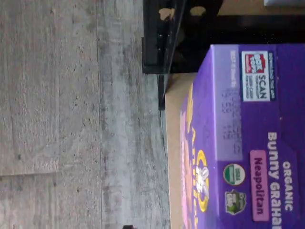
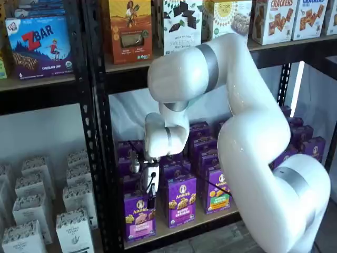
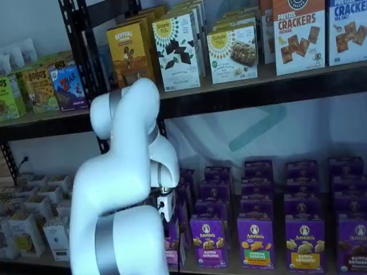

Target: Pick up the purple box with a pink patch in the middle, on the bottom shelf, the first box from the left

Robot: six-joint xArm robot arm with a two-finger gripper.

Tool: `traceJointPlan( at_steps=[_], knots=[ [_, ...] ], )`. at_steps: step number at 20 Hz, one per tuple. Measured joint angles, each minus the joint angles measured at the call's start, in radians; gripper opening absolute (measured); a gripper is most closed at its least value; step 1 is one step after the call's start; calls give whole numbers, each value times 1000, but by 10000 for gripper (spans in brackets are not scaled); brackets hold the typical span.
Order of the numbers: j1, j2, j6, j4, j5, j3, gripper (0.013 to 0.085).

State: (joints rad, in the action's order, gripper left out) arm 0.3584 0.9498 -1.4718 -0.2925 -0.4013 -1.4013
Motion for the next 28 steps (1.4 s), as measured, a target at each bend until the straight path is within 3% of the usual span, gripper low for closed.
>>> traceJointPlan(
  at_steps=[11, 17, 19, 20, 24, 28],
  knots=[
    [-4, 60, 61, 71, -10, -65, 850],
    [-7, 75, 64, 76, -38, -92, 850],
    [-7, 79, 70, 83, -48, -101, 770],
    [-7, 80, 71, 83, -47, -101, 770],
    [-6, 82, 76, 88, -30, -97, 650],
    [-5, 87, 85, 98, -28, -101, 650]
  ],
)
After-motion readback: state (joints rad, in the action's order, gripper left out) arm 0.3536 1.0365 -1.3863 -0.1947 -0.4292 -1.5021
